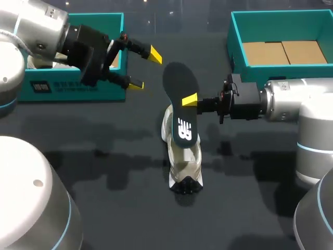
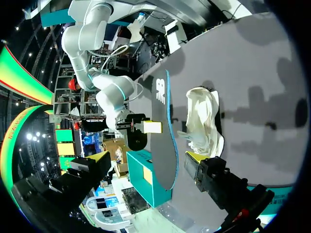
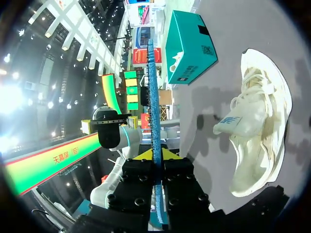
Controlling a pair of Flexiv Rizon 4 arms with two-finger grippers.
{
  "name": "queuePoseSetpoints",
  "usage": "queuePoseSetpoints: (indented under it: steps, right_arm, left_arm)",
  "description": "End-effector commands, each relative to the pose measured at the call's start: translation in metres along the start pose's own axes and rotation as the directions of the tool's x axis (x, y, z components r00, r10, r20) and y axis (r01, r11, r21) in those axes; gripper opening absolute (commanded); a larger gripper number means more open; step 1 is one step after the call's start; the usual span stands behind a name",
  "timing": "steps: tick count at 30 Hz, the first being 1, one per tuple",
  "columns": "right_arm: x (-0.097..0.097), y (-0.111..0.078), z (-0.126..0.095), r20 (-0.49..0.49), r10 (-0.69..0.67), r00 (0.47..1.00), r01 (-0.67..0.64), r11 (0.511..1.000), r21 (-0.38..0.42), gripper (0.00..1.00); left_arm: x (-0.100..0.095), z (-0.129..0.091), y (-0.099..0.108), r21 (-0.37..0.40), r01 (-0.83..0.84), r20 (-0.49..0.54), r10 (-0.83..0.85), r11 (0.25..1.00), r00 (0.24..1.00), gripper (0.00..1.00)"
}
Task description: Take the shoe out of the shoebox, open the shoe tongue, remove and reinsert the insole, then place the shoe into the shoebox
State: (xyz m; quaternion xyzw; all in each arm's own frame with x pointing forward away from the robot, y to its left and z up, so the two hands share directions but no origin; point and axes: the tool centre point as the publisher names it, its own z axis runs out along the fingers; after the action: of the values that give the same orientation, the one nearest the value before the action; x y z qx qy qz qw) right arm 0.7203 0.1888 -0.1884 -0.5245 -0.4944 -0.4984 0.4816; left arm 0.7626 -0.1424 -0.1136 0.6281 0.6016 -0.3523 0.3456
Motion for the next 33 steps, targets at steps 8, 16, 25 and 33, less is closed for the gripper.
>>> queuePoseSetpoints:
  steps: [8, 16, 25, 33]
  right_arm:
    - [-0.003, -0.009, 0.006, -0.008, 0.014, 1.0, -0.014, 1.0, -0.021, 0.0]
    - [-0.003, -0.009, 0.006, -0.008, 0.014, 1.0, -0.014, 1.0, -0.021, 0.0]
    - [-0.003, -0.009, 0.006, -0.008, 0.014, 1.0, -0.014, 1.0, -0.021, 0.0]
    - [-0.003, -0.009, 0.006, -0.008, 0.014, 1.0, -0.014, 1.0, -0.021, 0.0]
  left_arm:
    - [-0.021, 0.001, 0.021, 0.055, 0.137, -0.296, -0.115, 0.989, 0.948, 1.0]
    - [-0.024, 0.0, 0.027, 0.012, 0.151, -0.374, -0.136, 0.988, 0.917, 1.0]
    - [-0.031, -0.002, 0.034, 0.002, 0.134, -0.405, -0.122, 0.991, 0.906, 1.0]
    - [-0.05, 0.026, 0.044, -0.115, 0.089, -0.721, -0.144, 0.989, 0.677, 1.0]
